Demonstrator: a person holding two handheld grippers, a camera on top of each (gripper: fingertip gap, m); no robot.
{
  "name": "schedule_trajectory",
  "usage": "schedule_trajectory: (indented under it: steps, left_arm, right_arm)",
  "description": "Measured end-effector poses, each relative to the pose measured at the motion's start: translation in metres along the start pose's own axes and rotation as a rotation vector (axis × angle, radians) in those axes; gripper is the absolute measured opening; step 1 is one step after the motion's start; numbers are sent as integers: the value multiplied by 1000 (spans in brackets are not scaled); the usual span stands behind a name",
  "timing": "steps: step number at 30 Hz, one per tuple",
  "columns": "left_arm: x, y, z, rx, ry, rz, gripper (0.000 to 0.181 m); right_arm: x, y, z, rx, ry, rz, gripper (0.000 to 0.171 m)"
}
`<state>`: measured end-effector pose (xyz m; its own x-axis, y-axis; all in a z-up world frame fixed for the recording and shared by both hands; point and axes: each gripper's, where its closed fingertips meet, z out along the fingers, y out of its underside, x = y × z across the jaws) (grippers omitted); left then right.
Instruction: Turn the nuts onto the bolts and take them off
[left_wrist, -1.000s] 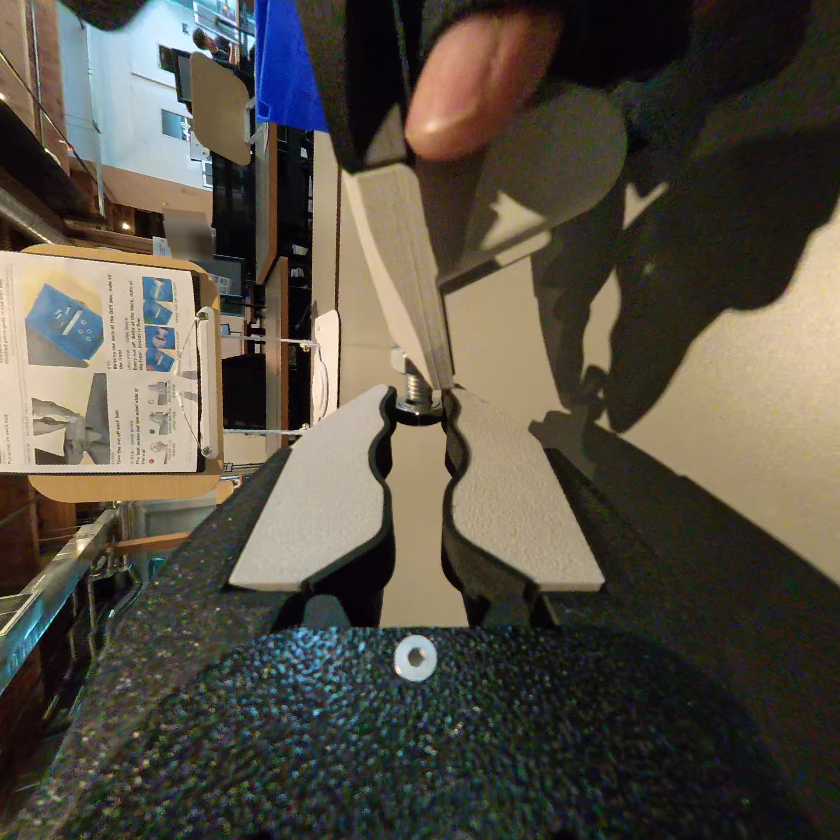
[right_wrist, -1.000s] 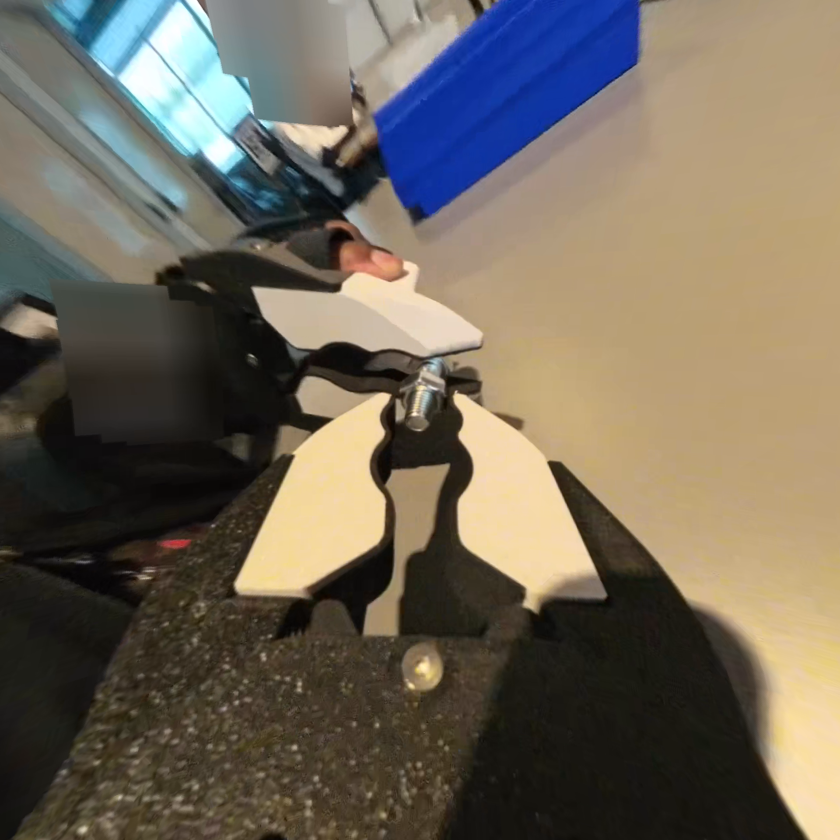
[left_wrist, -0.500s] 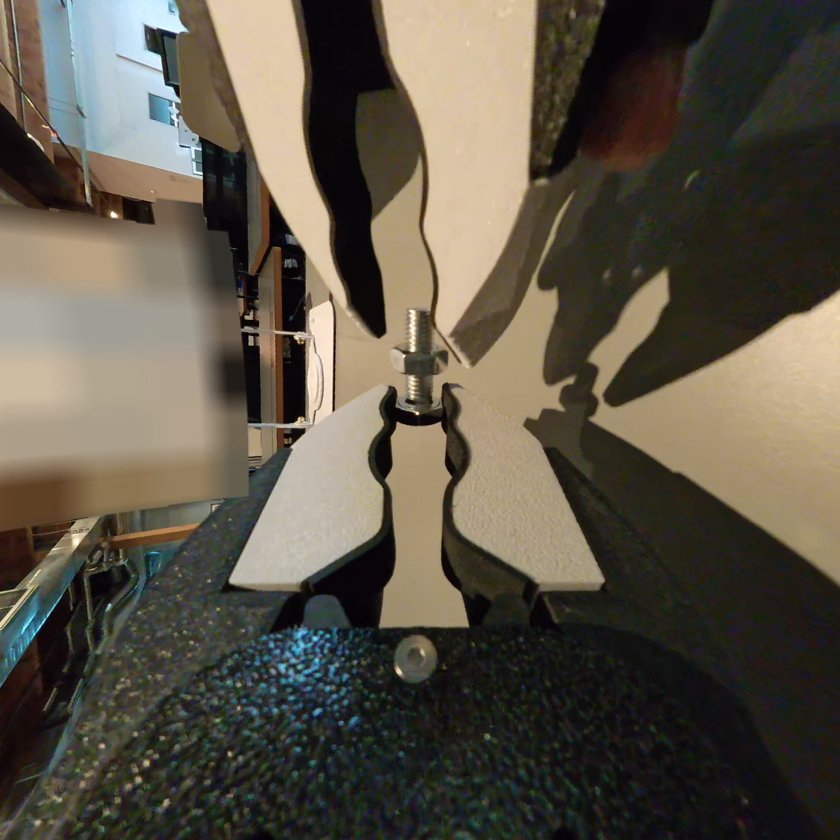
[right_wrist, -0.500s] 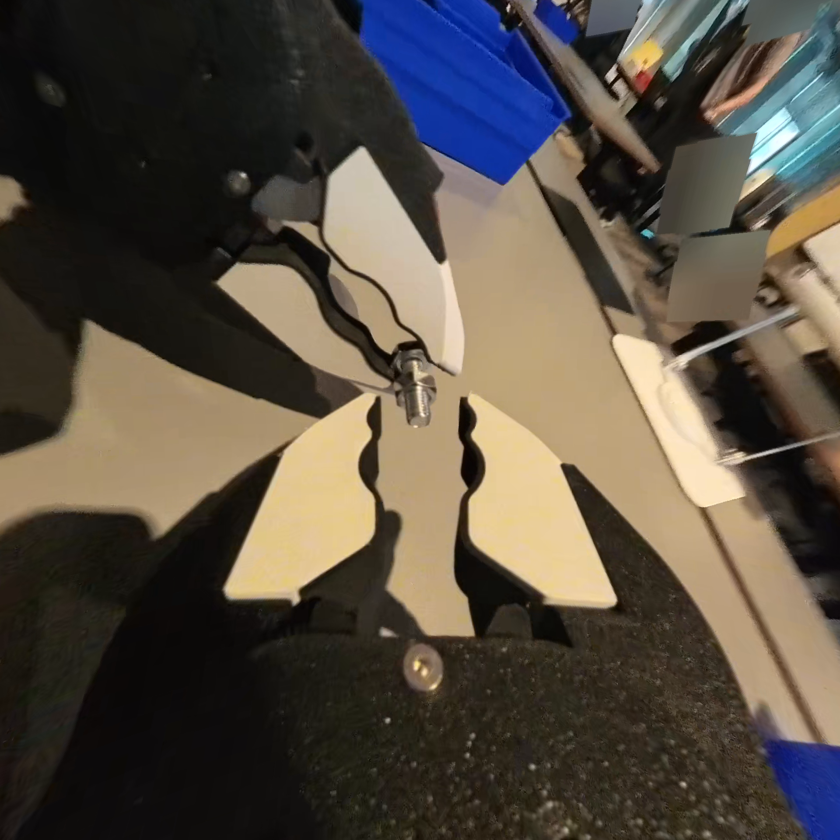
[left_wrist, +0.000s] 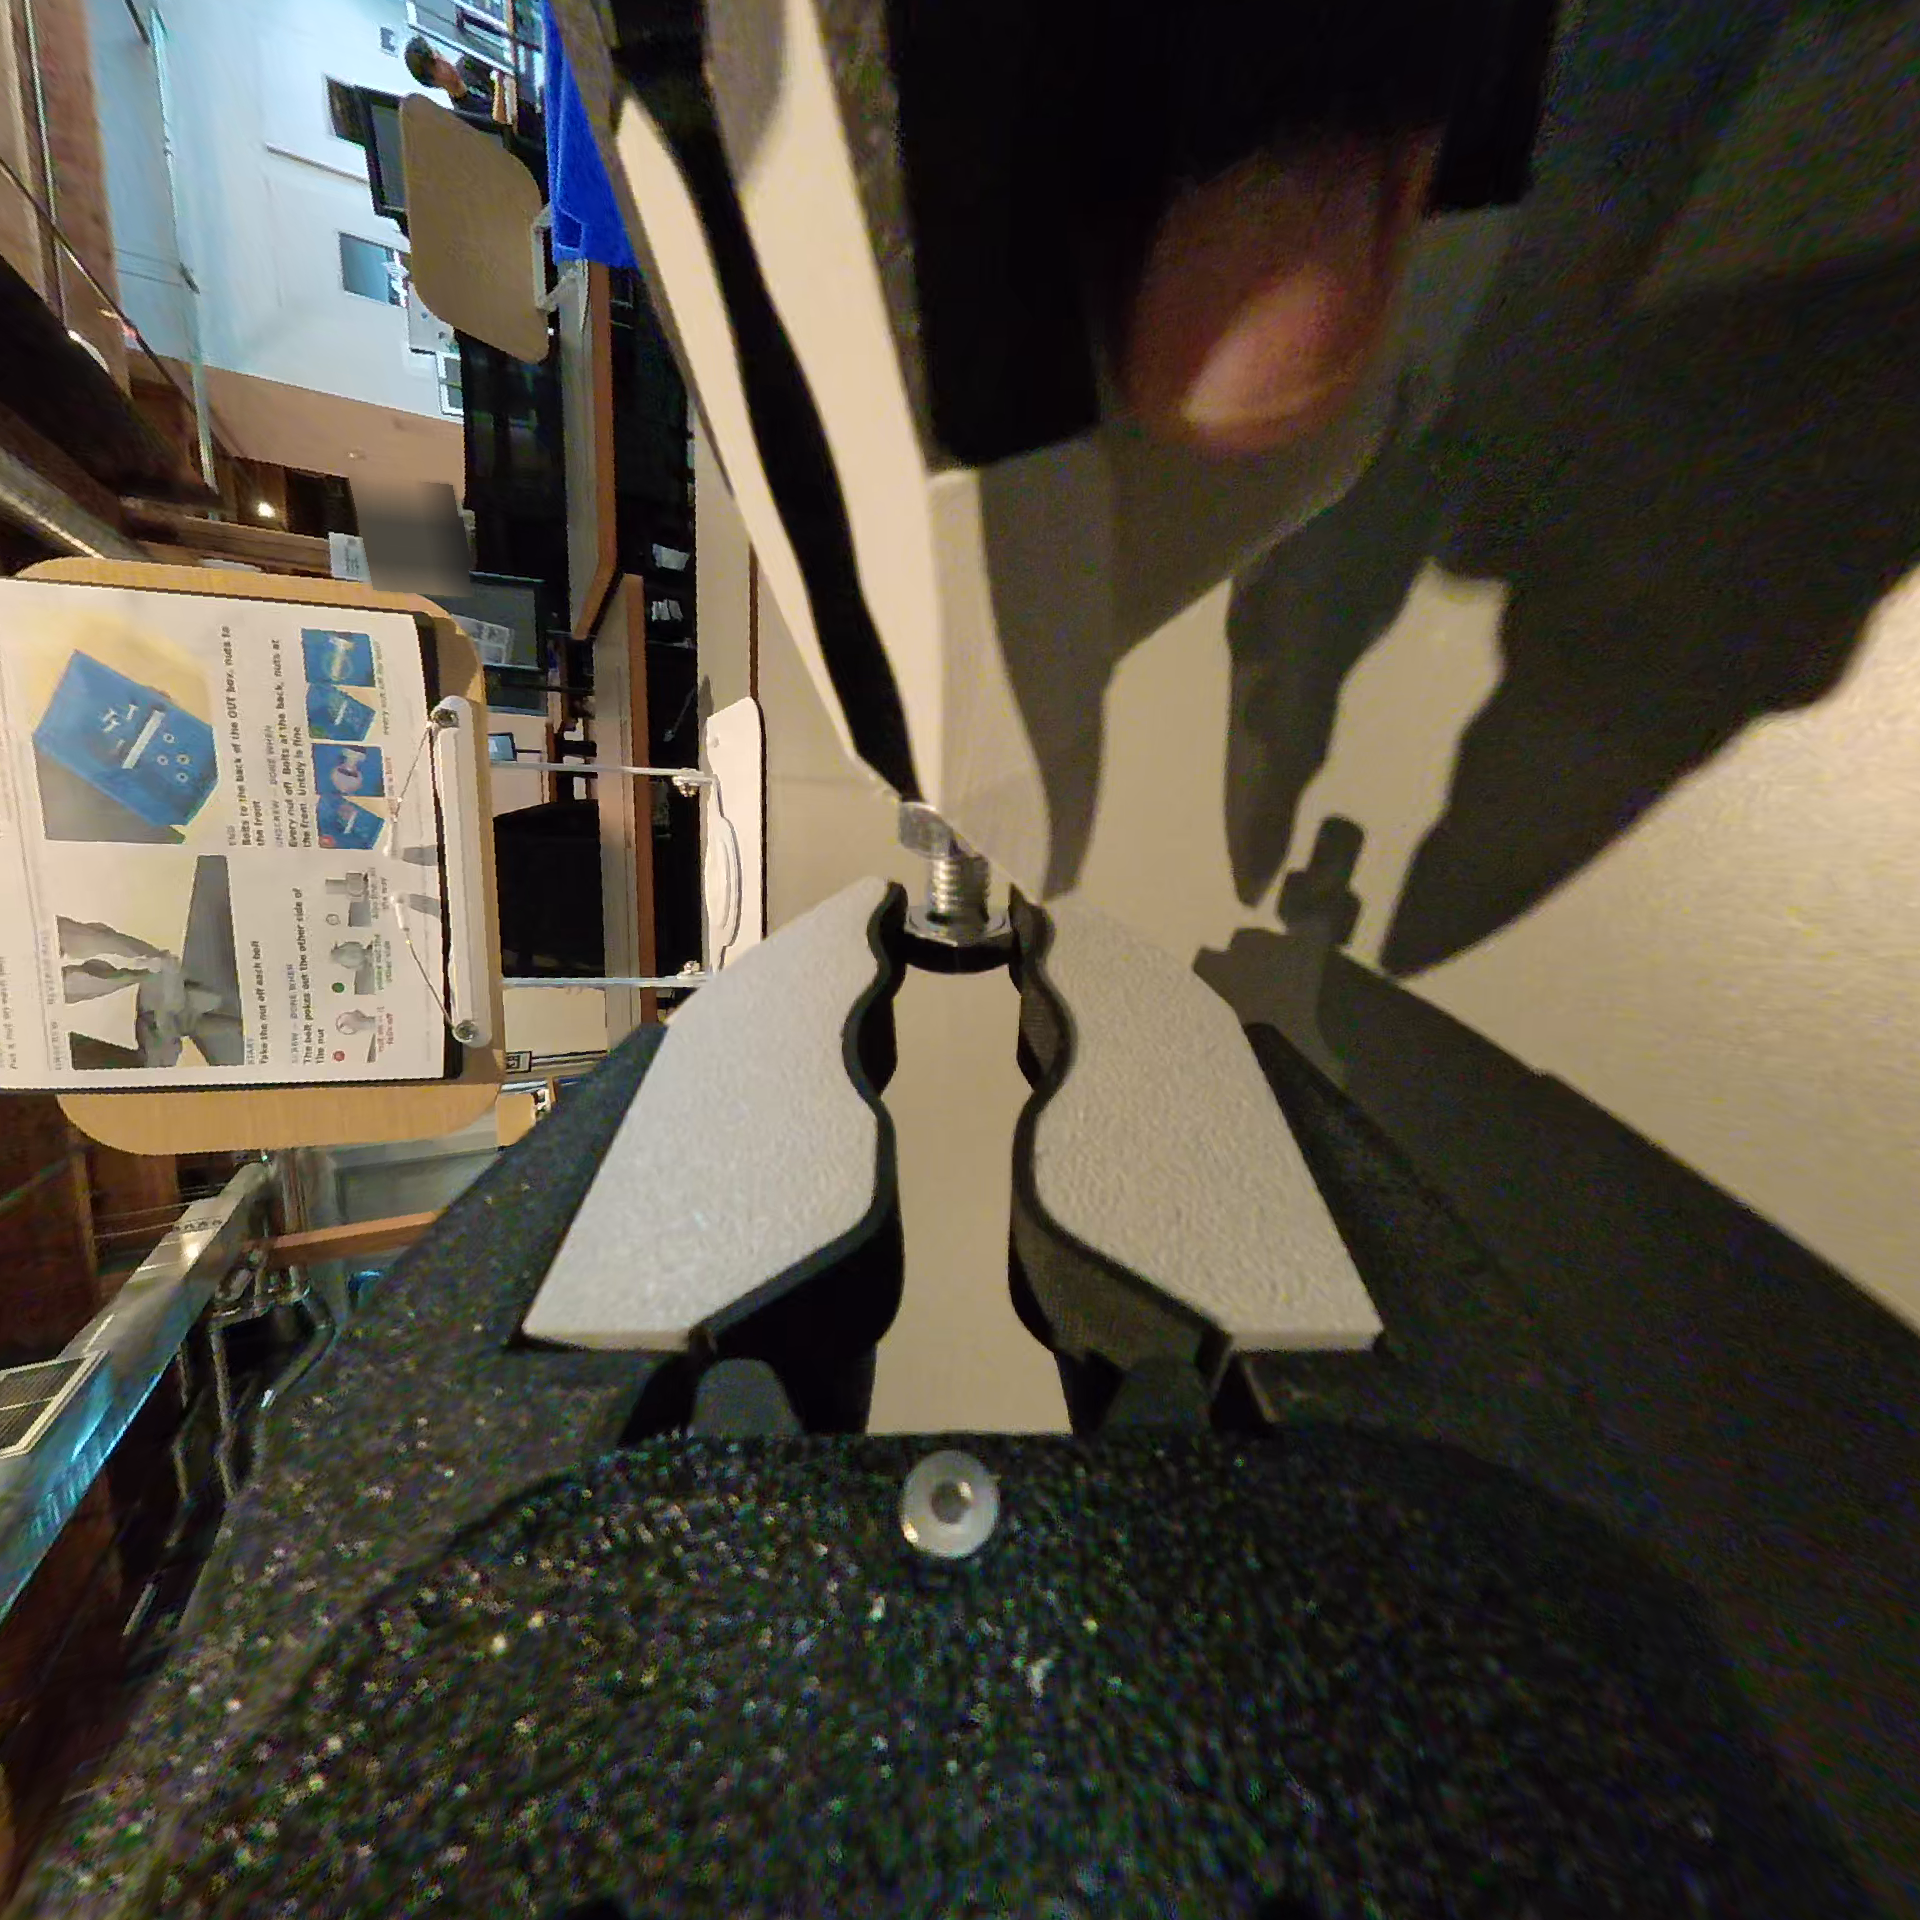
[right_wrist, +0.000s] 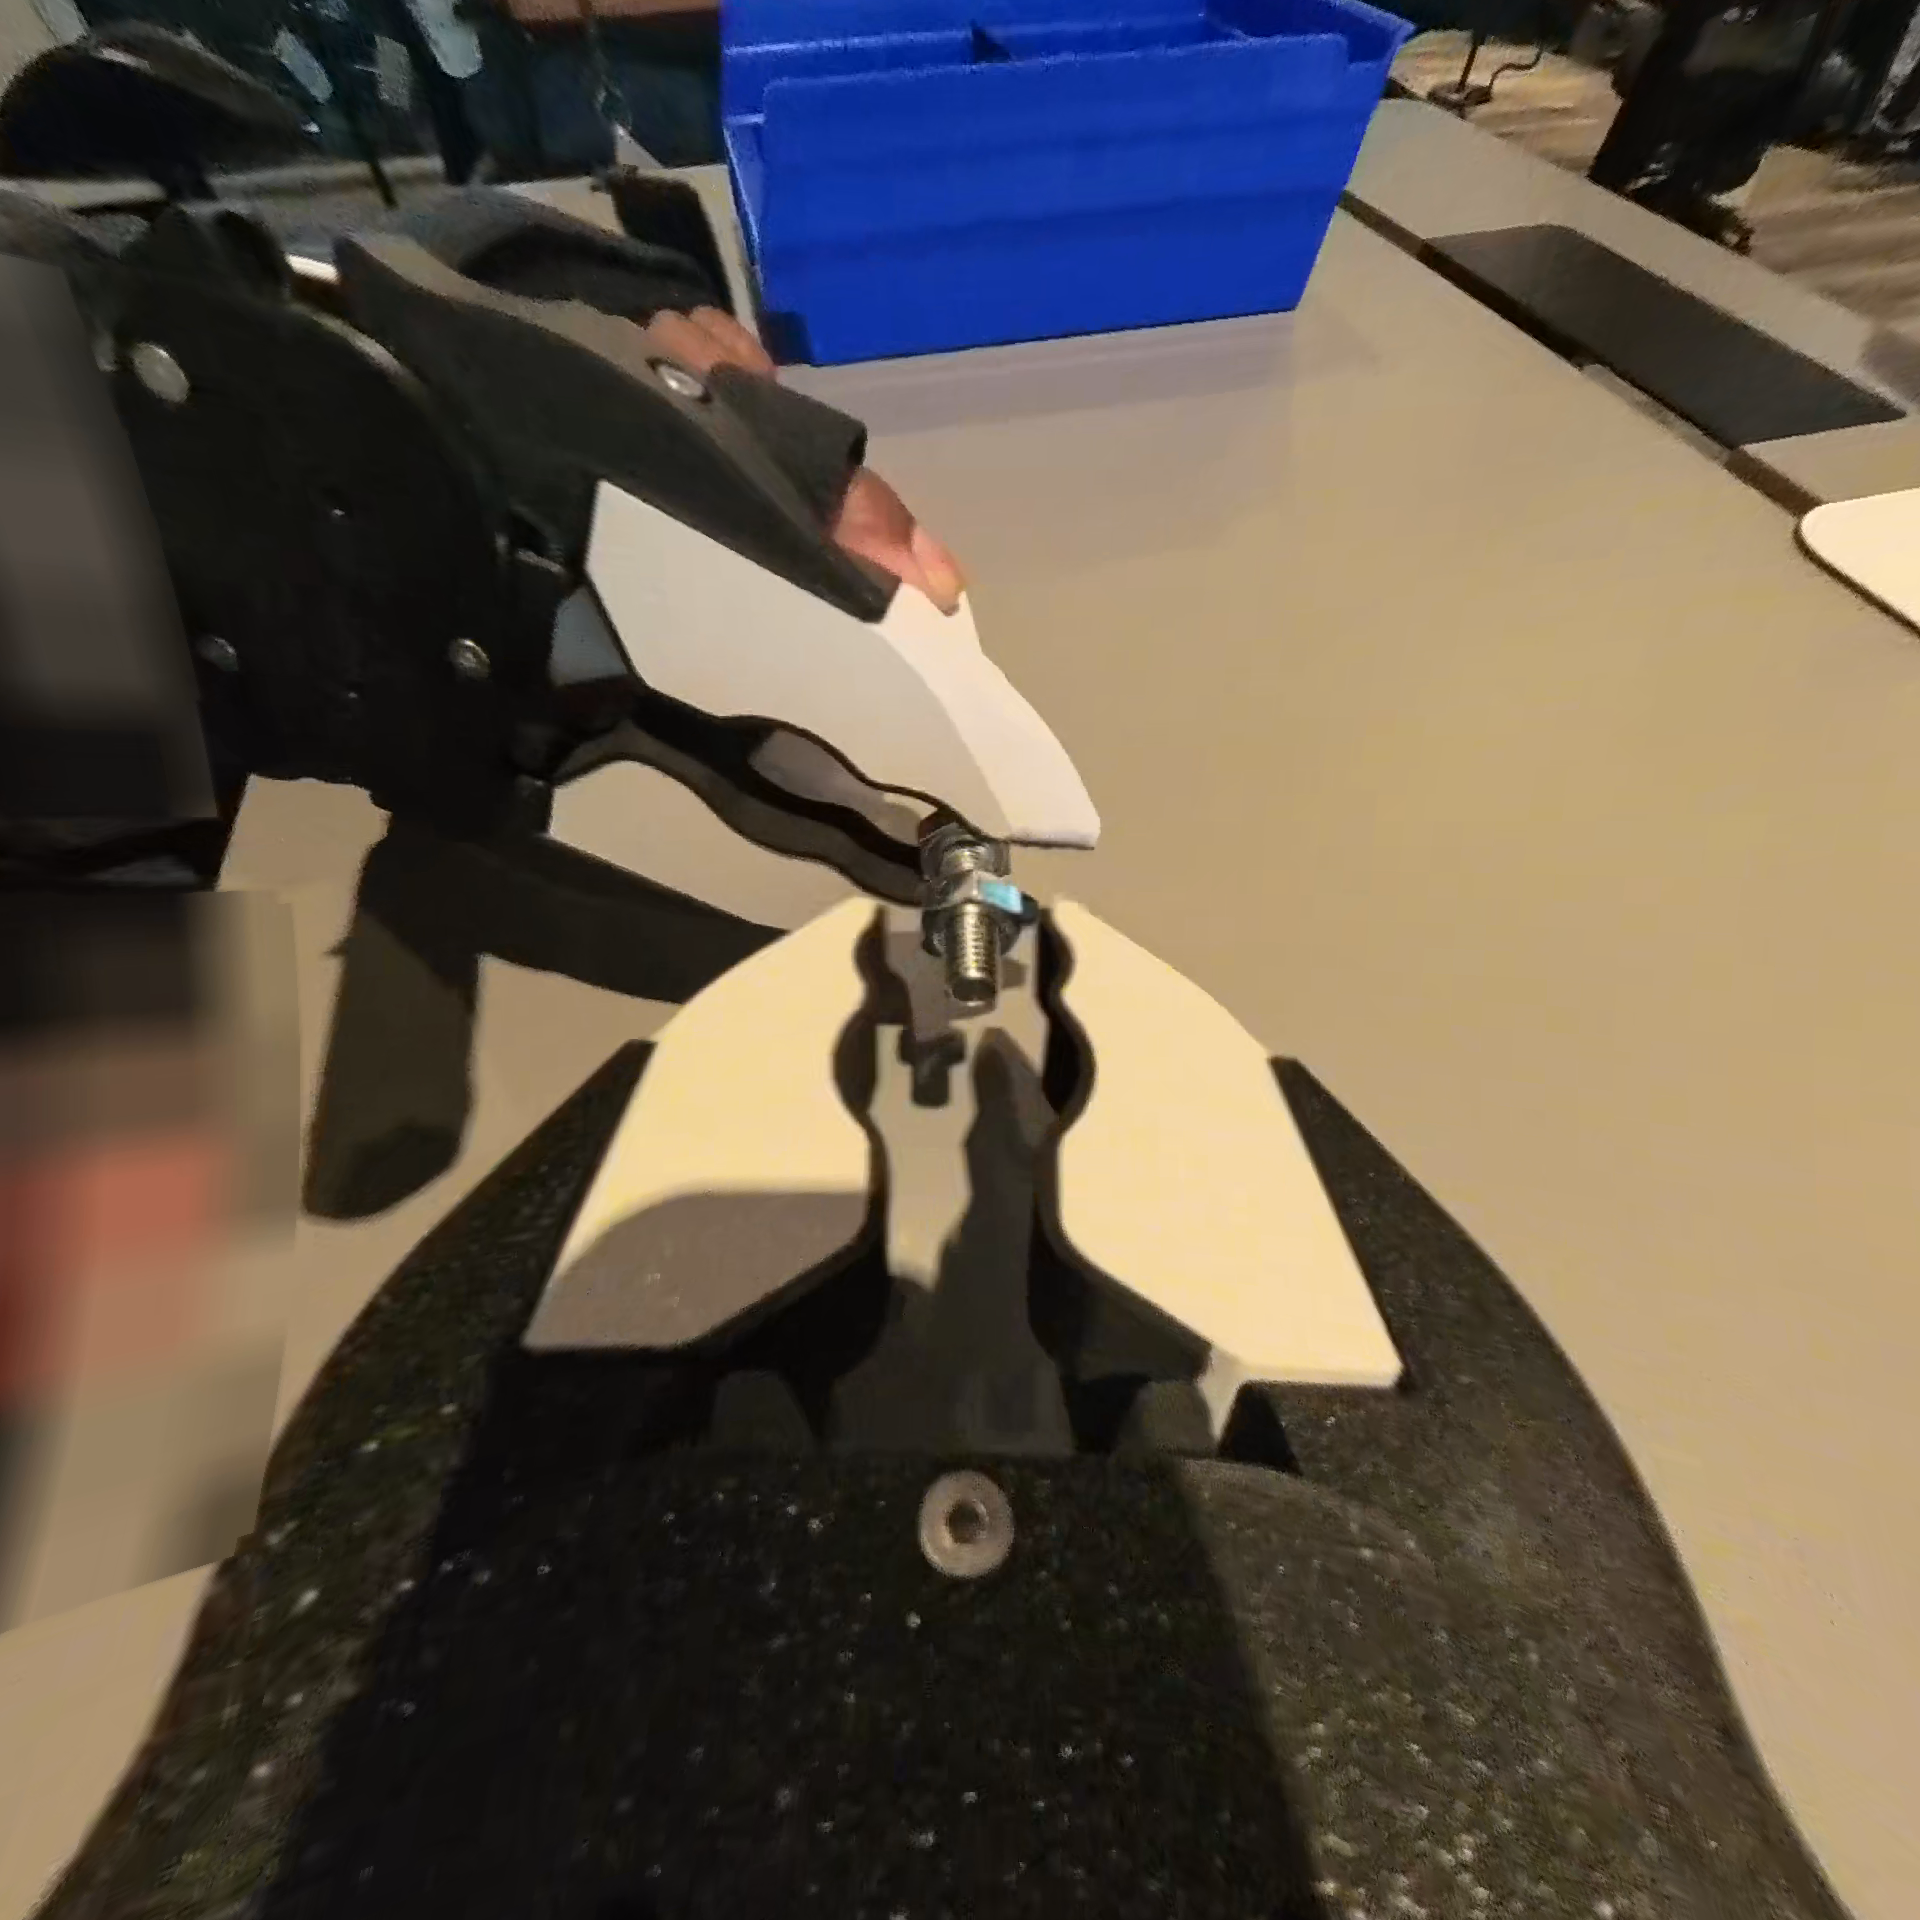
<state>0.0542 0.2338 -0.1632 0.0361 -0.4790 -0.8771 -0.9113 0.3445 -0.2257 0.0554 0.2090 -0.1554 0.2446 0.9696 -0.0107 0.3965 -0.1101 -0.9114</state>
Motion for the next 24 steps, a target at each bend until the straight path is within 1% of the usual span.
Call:
schedule_trajectory:
  steps: [1, 2, 4, 5, 9, 12, 14, 16, 17, 18, 20, 24]
  left_arm:
    - [0, 0, 0, 0, 0, -3, 19]
    - [-1, 1, 0, 1, 0, -9, 19]
    - [-2, 2, 0, 0, 0, -17, 19]
    - [-2, 2, 0, 0, 1, -20, 19]
    - [-1, 2, 0, 3, 11, -30, 19]
    - [0, 0, 0, 10, 17, -32, 19]
    - [1, -1, 0, 13, 17, -28, 19]
    - [1, -2, 0, 12, 17, -19, 19]
    - [2, -1, 0, 6, 15, -10, 19]
    - [1, -1, 0, 1, 7, -2, 19]
    - [0, 0, 0, -12, -9, 15, 19]
    - [-4, 1, -1, -48, -65, 78, 19]
  right_arm:
    - [0, 1, 1, -6, -3, 14, 41]
    - [-1, 1, 1, -6, -15, 25, 48]
    - [-3, 0, -1, 4, -17, -2, 53]
    - [-1, -1, -3, 3, 13, -56, 53]
    - [7, -2, -9, -48, 217, -422, 44]
    - [6, -1, -7, -105, 325, -672, 36]
    - [5, 3, -4, -146, 366, -768, 31]
    - [7, 4, -1, -165, 404, -801, 24]
    - [9, 3, -2, -166, 418, -795, 18]
    - [9, 3, -1, -169, 409, -765, 18]
    - [8, 4, 0, -157, 349, -624, 18]
    - [3, 4, 2, -83, 109, -130, 17]
